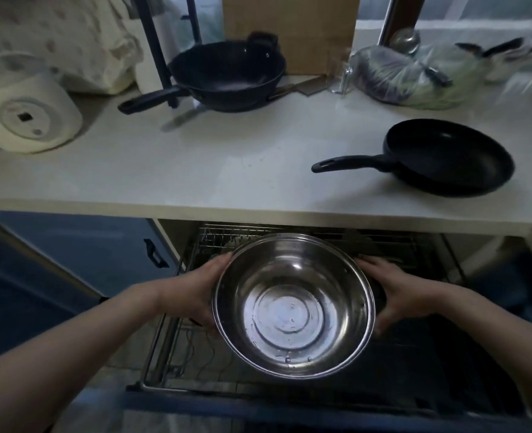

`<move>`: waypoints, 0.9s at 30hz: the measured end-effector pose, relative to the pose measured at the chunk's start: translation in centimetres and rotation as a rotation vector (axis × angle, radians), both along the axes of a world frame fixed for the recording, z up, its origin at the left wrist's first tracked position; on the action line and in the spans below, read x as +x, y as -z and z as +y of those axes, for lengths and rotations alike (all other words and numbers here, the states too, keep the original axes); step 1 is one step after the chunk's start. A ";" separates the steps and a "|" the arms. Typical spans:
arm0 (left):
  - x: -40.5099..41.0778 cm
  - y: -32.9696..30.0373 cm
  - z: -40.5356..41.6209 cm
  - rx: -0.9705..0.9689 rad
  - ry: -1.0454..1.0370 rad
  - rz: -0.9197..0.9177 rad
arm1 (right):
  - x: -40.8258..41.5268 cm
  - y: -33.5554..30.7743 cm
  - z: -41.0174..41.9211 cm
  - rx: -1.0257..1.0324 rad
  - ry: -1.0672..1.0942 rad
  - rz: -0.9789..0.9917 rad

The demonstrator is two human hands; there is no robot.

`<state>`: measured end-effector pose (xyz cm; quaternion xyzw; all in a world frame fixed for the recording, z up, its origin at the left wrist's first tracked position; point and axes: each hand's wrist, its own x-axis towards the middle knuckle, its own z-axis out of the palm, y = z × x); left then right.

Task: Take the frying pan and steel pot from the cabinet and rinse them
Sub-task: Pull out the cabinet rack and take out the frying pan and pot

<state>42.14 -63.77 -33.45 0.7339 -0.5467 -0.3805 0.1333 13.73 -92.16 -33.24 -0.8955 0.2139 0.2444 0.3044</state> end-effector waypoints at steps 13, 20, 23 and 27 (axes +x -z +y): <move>2.0 -11.2 10.2 -0.136 0.034 -0.033 | 2.4 -10.4 9.1 -0.088 -0.039 -0.123; 7.6 -15.3 10.5 -0.190 -0.020 -0.156 | 10.0 -14.1 8.7 -0.170 -0.077 -0.241; 10.3 -15.4 8.8 -0.226 -0.053 -0.194 | 14.1 -14.9 6.3 -0.231 -0.095 -0.238; 14.3 -15.0 5.6 -0.231 -0.112 -0.243 | 19.5 -15.1 2.4 -0.274 -0.134 -0.231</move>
